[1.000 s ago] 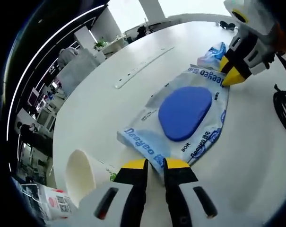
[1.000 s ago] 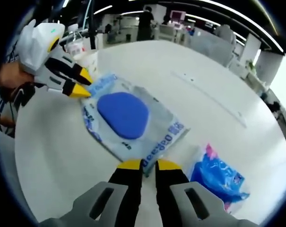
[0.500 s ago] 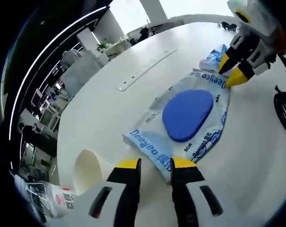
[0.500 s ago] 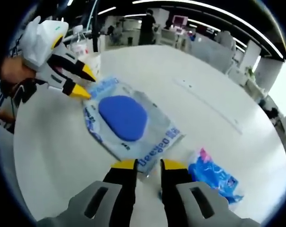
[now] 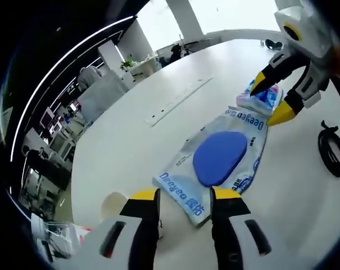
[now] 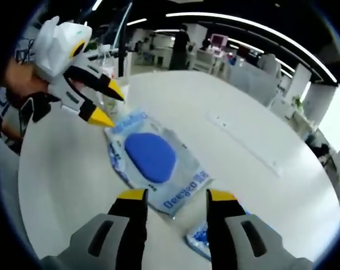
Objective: Arrange the tabletop items into an orderly group along one side of the table until the central work area is clear of visible clutter.
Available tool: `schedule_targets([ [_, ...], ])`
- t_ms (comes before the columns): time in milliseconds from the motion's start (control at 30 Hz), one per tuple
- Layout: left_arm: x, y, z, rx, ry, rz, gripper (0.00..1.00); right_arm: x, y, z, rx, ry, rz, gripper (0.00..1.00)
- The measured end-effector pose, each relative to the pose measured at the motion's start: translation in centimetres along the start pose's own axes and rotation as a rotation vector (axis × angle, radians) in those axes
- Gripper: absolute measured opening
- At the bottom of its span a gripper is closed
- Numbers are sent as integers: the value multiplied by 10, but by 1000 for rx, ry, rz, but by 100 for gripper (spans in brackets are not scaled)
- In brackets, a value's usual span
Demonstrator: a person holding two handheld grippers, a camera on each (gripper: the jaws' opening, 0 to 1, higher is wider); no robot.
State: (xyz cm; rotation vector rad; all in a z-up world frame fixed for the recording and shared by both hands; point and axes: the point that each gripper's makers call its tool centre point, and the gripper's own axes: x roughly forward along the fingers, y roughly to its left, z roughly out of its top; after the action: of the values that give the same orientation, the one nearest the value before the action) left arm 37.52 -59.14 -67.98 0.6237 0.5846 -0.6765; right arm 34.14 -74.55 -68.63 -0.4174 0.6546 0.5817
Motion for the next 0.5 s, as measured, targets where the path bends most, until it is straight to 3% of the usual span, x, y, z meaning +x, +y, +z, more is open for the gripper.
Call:
schedule_targets([
  [200,-12,0,11,9,-30,4,35,-11,-5,11,4,-21,-17,45],
  [300,-17,-5,18,22,-54,-24,36,-15,-7,16,-2,-35,-25,50],
  [500,-24,-11,27,23,-69,-52,46,-25,-8,25,6,-57,-26,62],
])
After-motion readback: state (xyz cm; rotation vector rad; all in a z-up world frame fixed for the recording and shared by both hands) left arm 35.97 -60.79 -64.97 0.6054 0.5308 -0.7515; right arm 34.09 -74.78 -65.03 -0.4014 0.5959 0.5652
